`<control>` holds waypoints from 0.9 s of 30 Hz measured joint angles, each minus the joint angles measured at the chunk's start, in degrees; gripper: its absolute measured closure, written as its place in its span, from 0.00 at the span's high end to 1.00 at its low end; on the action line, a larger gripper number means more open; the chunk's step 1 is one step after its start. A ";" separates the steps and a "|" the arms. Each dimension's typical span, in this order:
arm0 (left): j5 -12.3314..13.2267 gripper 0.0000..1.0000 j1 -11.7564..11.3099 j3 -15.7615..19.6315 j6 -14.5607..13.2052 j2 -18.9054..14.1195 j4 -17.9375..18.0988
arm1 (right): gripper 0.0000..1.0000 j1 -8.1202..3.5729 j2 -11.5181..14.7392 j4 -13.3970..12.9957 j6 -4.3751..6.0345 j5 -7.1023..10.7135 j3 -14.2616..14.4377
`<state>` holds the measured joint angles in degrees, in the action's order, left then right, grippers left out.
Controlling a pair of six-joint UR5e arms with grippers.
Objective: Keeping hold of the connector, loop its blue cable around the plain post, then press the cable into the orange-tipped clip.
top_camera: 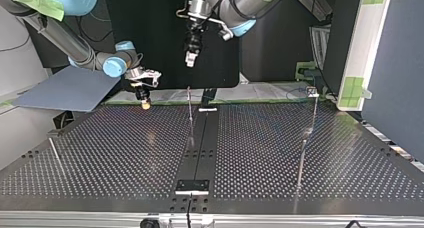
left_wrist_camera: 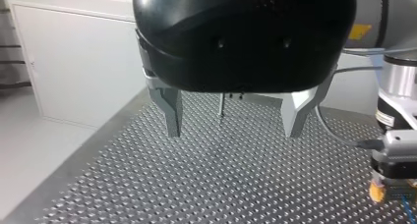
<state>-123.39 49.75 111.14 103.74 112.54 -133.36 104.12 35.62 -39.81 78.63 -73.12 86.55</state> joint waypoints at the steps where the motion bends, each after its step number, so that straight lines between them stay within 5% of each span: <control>1: -0.05 1.00 0.08 0.74 -0.14 -0.73 0.17 | 0.00 0.09 -0.02 0.13 -0.09 0.01 0.01; 16: -0.34 1.00 0.95 8.47 -0.73 -8.46 0.46 | 0.00 0.20 0.02 1.67 -2.21 -0.15 0.00; 27: -0.31 1.00 1.07 9.01 -0.73 -9.00 0.46 | 0.00 0.26 0.03 1.83 -2.32 -0.19 -0.01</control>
<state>-123.70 50.82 120.15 103.00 103.55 -132.90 104.37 35.65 -37.98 76.31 -73.31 86.54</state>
